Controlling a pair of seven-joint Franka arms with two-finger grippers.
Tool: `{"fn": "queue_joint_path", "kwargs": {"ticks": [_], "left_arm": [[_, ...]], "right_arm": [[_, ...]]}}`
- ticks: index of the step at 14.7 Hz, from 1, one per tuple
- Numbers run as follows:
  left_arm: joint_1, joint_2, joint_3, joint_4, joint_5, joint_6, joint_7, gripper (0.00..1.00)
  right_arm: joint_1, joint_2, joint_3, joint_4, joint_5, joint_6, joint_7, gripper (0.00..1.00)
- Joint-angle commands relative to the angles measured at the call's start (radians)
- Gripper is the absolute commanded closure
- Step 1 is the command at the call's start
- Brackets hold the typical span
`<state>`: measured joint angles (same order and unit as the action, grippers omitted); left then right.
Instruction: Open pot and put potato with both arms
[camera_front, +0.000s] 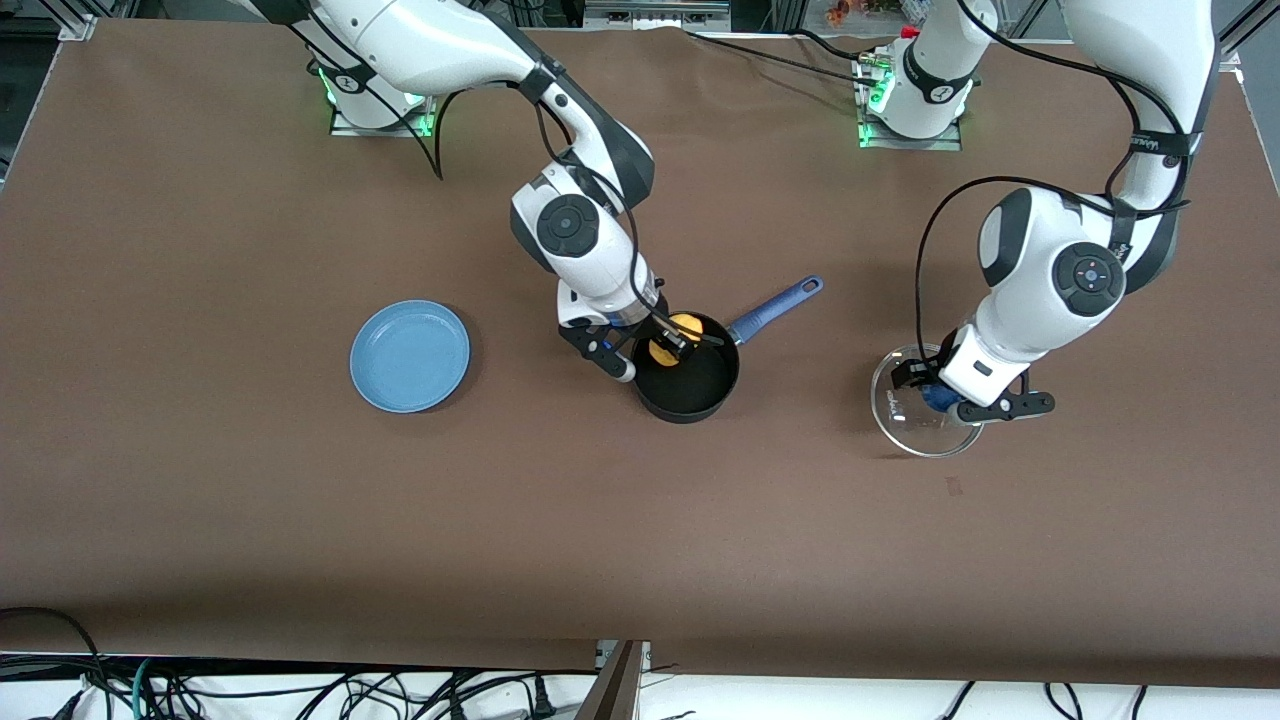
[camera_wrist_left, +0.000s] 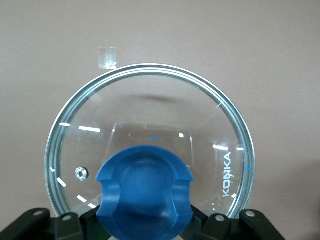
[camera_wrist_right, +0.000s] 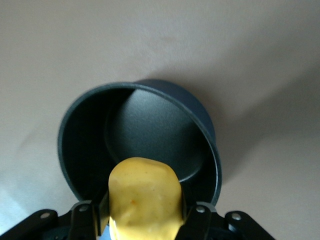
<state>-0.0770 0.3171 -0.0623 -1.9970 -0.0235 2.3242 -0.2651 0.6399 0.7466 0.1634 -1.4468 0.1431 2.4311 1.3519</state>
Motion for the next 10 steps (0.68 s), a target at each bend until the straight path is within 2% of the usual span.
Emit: {"fn": "queue_joint_path", "kwargs": {"ticks": [1,2,4,7,10], "left_arm": [[0.023,-0.052,-0.007,-0.123,-0.01,0.117,0.049,0.63],[0.029,-0.041,-0.007,-0.164,-0.01,0.188,0.05,0.63],[0.029,-0.007,-0.007,-0.209,-0.01,0.28,0.05,0.63],[0.029,0.034,-0.007,-0.235,-0.009,0.358,0.05,0.63],[0.029,0.066,-0.005,-0.25,-0.01,0.409,0.05,0.63]], "right_arm": [[0.007,0.025,-0.004,0.037,0.003,0.003,0.015,0.44],[0.006,0.023,-0.005,0.039,0.0,0.002,0.006,0.0],[0.0,0.022,-0.007,0.078,-0.004,-0.032,0.001,0.0],[-0.028,0.019,-0.012,0.175,-0.011,-0.192,-0.014,0.0],[-0.083,-0.009,-0.016,0.244,-0.013,-0.395,-0.205,0.0]]}}
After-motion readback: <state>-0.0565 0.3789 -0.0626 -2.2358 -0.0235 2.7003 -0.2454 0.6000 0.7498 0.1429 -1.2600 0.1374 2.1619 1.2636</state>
